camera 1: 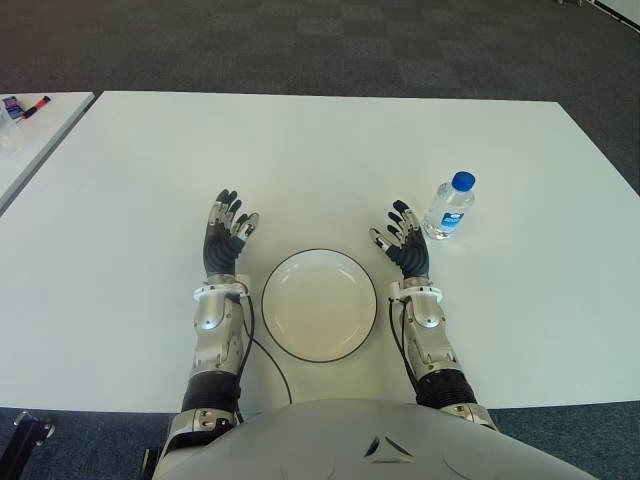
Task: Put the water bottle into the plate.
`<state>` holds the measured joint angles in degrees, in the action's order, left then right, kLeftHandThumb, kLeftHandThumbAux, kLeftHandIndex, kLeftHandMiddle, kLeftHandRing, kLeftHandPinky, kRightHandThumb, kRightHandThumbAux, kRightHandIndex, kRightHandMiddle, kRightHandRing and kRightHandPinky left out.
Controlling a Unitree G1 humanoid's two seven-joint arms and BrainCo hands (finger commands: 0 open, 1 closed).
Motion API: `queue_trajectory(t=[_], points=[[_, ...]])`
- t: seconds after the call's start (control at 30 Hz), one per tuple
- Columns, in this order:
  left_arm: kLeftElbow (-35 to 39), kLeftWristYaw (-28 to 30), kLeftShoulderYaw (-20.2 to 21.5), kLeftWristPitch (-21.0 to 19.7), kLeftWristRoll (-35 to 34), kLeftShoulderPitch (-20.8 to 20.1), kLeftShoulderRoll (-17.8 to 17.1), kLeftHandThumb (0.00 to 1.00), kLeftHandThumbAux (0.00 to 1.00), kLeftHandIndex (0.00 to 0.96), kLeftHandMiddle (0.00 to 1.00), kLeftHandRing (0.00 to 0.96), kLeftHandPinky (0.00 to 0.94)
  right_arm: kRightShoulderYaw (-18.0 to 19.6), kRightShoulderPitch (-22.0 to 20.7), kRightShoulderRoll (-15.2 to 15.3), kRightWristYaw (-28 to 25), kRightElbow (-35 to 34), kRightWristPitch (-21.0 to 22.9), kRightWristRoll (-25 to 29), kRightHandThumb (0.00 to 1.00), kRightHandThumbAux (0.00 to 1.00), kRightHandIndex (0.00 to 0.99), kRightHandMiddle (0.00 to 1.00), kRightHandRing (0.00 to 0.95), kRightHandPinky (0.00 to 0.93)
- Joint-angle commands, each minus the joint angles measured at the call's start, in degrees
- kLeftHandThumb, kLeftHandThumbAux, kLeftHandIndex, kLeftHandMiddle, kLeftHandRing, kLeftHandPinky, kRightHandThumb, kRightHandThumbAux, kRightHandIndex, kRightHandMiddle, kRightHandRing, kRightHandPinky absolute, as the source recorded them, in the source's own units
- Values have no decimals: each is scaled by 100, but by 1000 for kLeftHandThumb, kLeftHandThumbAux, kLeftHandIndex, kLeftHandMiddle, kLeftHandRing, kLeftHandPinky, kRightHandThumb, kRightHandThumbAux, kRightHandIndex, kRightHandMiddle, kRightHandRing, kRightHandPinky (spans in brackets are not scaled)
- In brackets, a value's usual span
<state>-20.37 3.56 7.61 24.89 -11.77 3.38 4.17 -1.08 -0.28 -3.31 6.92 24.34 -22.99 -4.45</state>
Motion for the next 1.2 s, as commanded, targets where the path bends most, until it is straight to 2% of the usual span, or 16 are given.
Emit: queue_trajectory(t=[0.03,1.2], points=[[-30,-19,-72,4,22,34,190,224,816,88,90,81,118,22,-3,-13,-3,44,89,28,326,862,101,101,105,151],[-31,-41,-63,-13,11,37,214,219,813,86,91,79,117,10,0,-4,30,73,1,-20,331,857,105,101,106,152]])
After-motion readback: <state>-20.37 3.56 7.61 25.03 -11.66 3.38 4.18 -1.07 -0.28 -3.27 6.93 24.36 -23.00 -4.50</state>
